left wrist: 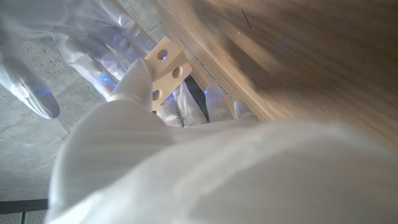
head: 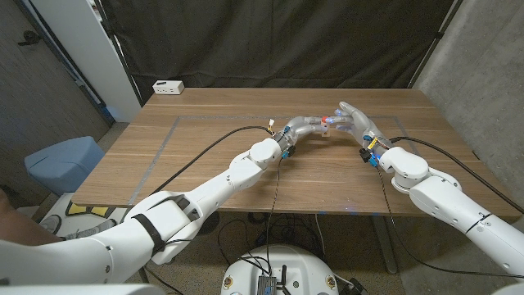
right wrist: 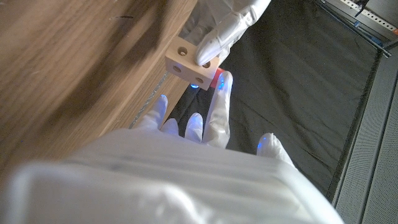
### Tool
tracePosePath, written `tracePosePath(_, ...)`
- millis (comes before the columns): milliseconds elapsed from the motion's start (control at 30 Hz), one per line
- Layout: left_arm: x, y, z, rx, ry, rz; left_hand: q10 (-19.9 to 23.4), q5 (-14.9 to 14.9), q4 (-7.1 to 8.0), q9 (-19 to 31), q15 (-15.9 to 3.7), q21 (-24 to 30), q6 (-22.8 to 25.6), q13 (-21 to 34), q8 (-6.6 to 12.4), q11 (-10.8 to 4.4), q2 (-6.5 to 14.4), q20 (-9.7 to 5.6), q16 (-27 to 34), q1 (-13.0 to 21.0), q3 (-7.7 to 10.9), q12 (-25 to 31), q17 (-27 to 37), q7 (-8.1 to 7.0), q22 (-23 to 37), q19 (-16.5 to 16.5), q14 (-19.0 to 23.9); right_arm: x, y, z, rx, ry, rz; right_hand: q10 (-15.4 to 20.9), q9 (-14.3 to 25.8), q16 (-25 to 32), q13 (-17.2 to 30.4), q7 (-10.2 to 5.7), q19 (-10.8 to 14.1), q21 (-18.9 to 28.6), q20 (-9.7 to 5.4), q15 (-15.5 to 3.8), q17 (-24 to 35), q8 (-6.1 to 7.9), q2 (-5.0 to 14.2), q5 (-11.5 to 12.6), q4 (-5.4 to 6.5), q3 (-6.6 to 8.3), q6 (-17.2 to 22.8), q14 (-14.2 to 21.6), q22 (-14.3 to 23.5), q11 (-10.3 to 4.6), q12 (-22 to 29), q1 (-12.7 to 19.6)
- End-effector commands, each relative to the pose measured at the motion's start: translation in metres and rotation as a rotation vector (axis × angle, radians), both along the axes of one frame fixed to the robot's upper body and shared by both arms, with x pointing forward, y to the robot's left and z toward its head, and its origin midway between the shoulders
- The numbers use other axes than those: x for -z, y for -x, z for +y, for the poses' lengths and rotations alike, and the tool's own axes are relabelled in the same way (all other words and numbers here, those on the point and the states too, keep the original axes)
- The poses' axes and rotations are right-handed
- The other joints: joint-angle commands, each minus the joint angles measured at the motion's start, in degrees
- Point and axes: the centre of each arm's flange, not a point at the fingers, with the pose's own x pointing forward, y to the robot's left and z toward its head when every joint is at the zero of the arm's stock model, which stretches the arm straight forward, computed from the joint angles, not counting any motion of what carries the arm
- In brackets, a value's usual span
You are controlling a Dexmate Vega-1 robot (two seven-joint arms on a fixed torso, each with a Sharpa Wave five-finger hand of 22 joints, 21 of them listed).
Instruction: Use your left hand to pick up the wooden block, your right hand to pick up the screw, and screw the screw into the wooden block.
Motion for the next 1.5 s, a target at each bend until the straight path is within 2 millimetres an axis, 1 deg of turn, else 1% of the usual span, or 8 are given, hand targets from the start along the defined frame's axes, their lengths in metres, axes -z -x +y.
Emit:
tracePosePath(33, -0.0006, 0.0017, 0.0006, 0.003, 0.001, -0.006, 0.6, 0.4, 0.97, 0.2, -2.84, 0.4, 1.4, 4.0, 0.44, -0.24, 1.0, 0.3, 0.0, 0.3, 1.22, 1.2, 0.2, 0.63, 0.3, -0.1, 0.4, -0.0003, 0.0029, -0.0022, 0.038, -0.013, -0.012, 0.9, 0.1, 0.4, 0.1, 0.02, 1.2, 0.6, 0.03, 0.1, 0.1, 0.11, 0.3, 0.2, -0.35, 0.35, 0.6, 0.9, 0.1, 0.42, 0.2, 0.7)
tracePosePath(100, -0.0005, 0.0021, 0.0006, 0.004, 0.0, -0.007, 0.6, 0.4, 0.97, 0.2, -2.89, 0.4, 1.4, 4.0, 0.43, -0.24, 1.1, 0.28, 0.0, 0.3, 1.24, 1.2, 0.2, 0.59, 0.3, -0.1, 0.4, -0.0002, 0.0034, -0.0027, 0.047, -0.023, -0.01, 0.9, 0.2, 0.4, 0.2, -0.46, 1.6, 0.7, 0.06, 0.1, 0.0, -0.35, 0.25, 0.2, -0.4, 0.36, -0.3, 1.1, 0.1, 0.85, 0.1, 0.7)
tracePosePath(533, 0.001, 0.0059, 0.0009, 0.0, -0.003, -0.009, 0.7, 0.4, 0.96, 0.2, -2.87, 0.4, 1.4, 4.0, 0.44, -0.23, 1.0, 0.29, 0.0, 0.3, 1.23, 1.2, 0.2, 0.54, 0.3, -0.1, 0.5, 0.0013, 0.0032, -0.0036, 0.06, -0.038, -0.02, 0.2, 0.8, 0.2, 0.2, -1.05, 2.2, 0.5, 1.01, 0.5, 0.1, -1.68, -0.08, 0.2, -0.64, 0.3, -3.8, 1.5, 0.1, 1.95, -0.7, 0.7)
tracePosePath(633, 0.0013, 0.0065, 0.0005, 0.002, -0.006, -0.01, 0.7, 0.4, 0.95, 0.2, -2.87, 0.4, 1.4, 4.0, 0.44, -0.23, 1.0, 0.3, 0.0, 0.3, 1.22, 1.2, 0.2, 0.5, 0.3, -0.1, 0.5, 0.0015, 0.0037, -0.004, 0.059, -0.034, -0.03, -0.2, 1.0, 0.1, 0.3, -0.71, 2.2, 0.4, 1.41, 0.56, 0.1, -1.81, -0.18, 0.1, -0.64, 0.25, -4.4, 1.3, 0.1, 2.11, -1.0, 0.7)
tracePosePath(833, 0.002, 0.0078, -0.0003, 0.003, -0.008, -0.011, 0.7, 0.4, 0.97, 0.2, -2.91, 0.4, 1.4, 4.0, 0.44, -0.24, 1.0, 0.3, 0.0, 0.3, 1.2, 1.2, 0.2, 0.52, 0.3, -0.1, 0.4, 0.0022, 0.0047, -0.0044, 0.062, -0.039, -0.034, -0.9, 1.4, -0.2, 0.3, -0.55, 2.1, 0.2, 1.78, 0.86, 0.2, -2.17, -0.36, 0.1, -0.62, 0.12, -5.9, 0.9, 0.2, 2.25, -1.3, 0.5)
tracePosePath(1100, 0.0033, 0.0094, 0.0, 0.002, -0.006, -0.009, 0.6, 0.4, 1.02, 0.2, -2.92, 0.4, 1.3, 4.0, 0.39, -0.24, 1.1, 0.31, 0.1, 0.2, 1.2, 1.2, 0.2, 0.64, 0.3, -0.1, 0.5, 0.0016, 0.0035, -0.0032, 0.051, -0.038, -0.034, -2.0, 1.7, -0.5, 0.4, -1.36, 1.8, 0.0, 2.25, 1.2, 0.2, -3.13, -0.47, 0.1, -0.63, 0.05, -9.2, 0.4, 0.2, 1.8, -1.7, 0.3)
tracePosePath(1267, 0.0033, 0.0097, 0.0003, 0.003, -0.009, -0.012, 0.7, 0.4, 0.95, 0.2, -2.81, 0.4, 1.3, 4.0, 0.4, -0.25, 1.0, 0.32, 0.0, 0.3, 1.2, 1.2, 0.1, 0.43, 0.3, -0.1, 0.5, -0.0003, 0.001, -0.0009, 0.032, -0.025, -0.03, -3.3, 1.7, -0.8, 0.4, -1.51, 1.2, -0.2, 2.48, 1.44, 0.3, -3.51, -0.51, 0.1, -0.58, -0.01, -10.6, -0.5, 0.2, 2.1, -2.0, 0.2)
tracePosePath(1500, 0.003, 0.0098, 0.0007, 0.003, -0.01, -0.011, 0.6, 0.4, 0.95, 0.2, -2.84, 0.4, 1.3, 4.0, 0.42, -0.24, 1.0, 0.3, 0.0, 0.3, 1.21, 1.2, 0.2, 0.51, 0.3, -0.1, 0.5, -0.002, -0.0016, 0.0014, 0.007, -0.01, -0.021, -5.6, 1.6, -1.2, 0.4, -2.1, -0.2, -0.6, 2.89, 1.6, 0.4, -4.15, -0.56, 0.1, -0.37, -0.19, -13.4, -1.8, 0.2, 1.89, -2.4, -0.2)
